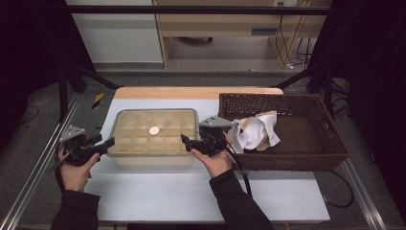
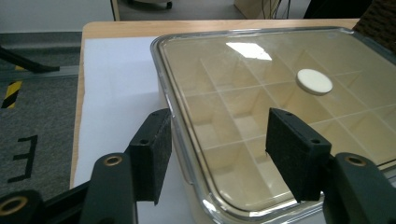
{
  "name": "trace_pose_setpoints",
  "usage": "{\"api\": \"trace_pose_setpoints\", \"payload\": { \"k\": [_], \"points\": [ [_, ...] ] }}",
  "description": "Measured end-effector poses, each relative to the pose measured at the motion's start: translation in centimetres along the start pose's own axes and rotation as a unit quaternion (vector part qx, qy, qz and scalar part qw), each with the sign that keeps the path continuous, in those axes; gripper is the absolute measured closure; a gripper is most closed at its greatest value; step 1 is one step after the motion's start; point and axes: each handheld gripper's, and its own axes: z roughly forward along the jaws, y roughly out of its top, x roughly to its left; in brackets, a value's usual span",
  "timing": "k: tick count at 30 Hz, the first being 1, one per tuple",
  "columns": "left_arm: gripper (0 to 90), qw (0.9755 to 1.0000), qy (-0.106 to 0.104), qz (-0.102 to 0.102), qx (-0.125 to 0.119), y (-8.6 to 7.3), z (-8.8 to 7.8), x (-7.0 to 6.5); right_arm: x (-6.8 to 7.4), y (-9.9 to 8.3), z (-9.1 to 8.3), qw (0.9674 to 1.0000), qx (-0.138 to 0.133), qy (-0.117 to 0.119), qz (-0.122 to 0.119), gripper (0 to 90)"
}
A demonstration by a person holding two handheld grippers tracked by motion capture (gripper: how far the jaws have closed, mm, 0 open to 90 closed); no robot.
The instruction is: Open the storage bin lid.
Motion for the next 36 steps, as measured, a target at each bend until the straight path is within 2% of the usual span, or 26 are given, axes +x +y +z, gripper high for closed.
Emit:
{"api": "trace_pose_setpoints", "payload": {
  "k": [4,6,9,10,17,18,20,22,26,31,32,36],
  "points": [
    [41.3,1.0,0.003,-0.005,0.004,-0.2,0.2,0.5,-0.5,0.4,1.0,0.9999,0.001,-0.009,0.006,28.5],
    [41.7,1.0,0.002,-0.009,0.004,-0.3,0.3,0.7,-1.0,0.7,2.1,0.9998,0.003,-0.016,0.012,28.4],
    [41.7,0.9999,0.01,-0.007,0.012,-0.4,0.6,0.8,-1.1,0.8,2.9,0.9996,0.005,-0.023,0.012,28.3],
    [41.6,0.9998,0.009,-0.008,0.016,-0.5,0.8,0.9,-1.2,1.1,3.7,0.9995,0.008,-0.027,0.014,27.8],
    [39.6,0.9994,0.005,-0.008,0.032,-0.7,1.6,1.1,-1.6,1.5,5.3,0.9989,0.015,-0.041,0.016,26.8],
    [39.3,0.9993,0.005,-0.006,0.035,-0.7,1.8,1.2,-2.0,1.6,6.0,0.9984,0.023,-0.046,0.021,26.2],
    [38.8,0.9992,0.003,-0.007,0.039,-0.7,1.9,1.3,-2.1,1.6,6.2,0.9983,0.026,-0.048,0.023,26.1],
    [38.0,0.9992,-0.004,-0.008,0.04,-0.8,2.1,1.3,-2.8,1.5,7.1,0.9972,0.032,-0.056,0.037,25.6],
    [37.4,0.9991,-0.007,-0.008,0.041,-0.8,2.2,1.3,-3.6,1.2,7.8,0.9954,0.045,-0.073,0.042,25.4],
    [34.4,0.9987,-0.021,-0.011,0.045,-0.8,2.4,1.1,-4.6,1.0,8.6,0.9942,0.051,-0.073,0.06,25.5],
    [33.8,0.9985,-0.026,-0.011,0.047,-0.8,2.4,1.1,-4.9,0.8,9.0,0.9939,0.057,-0.066,0.067,25.6],
    [33.1,0.9981,-0.03,-0.01,0.052,-0.8,2.5,1.1,-5.2,0.6,9.5,0.9935,0.063,-0.062,0.072,25.9]
  ]
}}
